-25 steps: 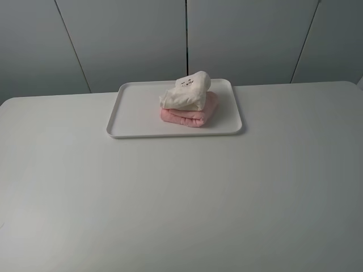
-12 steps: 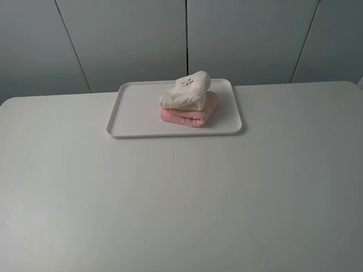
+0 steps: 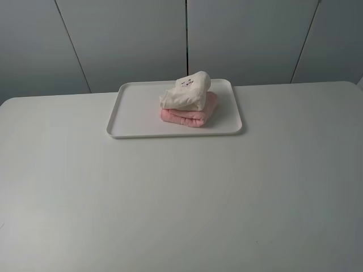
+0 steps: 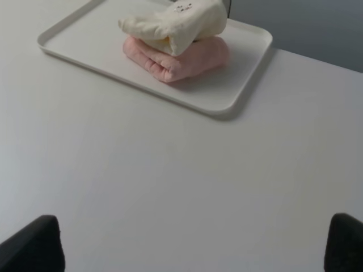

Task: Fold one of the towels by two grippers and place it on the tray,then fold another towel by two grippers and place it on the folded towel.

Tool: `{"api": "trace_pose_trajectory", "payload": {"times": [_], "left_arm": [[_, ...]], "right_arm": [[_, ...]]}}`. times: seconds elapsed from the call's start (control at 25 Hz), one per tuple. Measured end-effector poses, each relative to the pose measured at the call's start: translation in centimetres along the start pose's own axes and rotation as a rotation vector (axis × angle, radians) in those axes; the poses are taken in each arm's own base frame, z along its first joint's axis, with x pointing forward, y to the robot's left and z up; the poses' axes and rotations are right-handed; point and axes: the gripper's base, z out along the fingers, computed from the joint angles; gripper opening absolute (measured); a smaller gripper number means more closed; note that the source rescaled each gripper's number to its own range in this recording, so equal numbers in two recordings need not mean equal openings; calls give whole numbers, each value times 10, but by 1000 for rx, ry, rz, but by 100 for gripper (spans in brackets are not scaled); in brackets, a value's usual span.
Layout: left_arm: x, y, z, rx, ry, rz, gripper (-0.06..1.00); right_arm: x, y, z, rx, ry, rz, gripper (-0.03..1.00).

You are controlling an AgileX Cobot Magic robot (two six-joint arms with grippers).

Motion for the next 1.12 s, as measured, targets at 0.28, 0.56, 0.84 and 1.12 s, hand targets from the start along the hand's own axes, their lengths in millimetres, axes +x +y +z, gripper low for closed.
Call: {"api": "trace_pose_trajectory", "payload": {"times": [0.28, 0.56, 0.84, 1.12], "left_arm": [[0, 0, 0, -10, 0, -3, 98], [0, -2, 0, -147, -3, -85, 98], [0, -2, 0, -171, -4, -98, 98], [0, -2, 0, -171, -4, -98, 98]], "right_arm": [[1, 1, -1, 30, -10, 10, 100], [-1, 2, 2, 261, 5, 138, 100], [-1, 1, 3, 305, 8, 160, 100], [-1, 1, 3, 305, 8, 160, 100]]}}
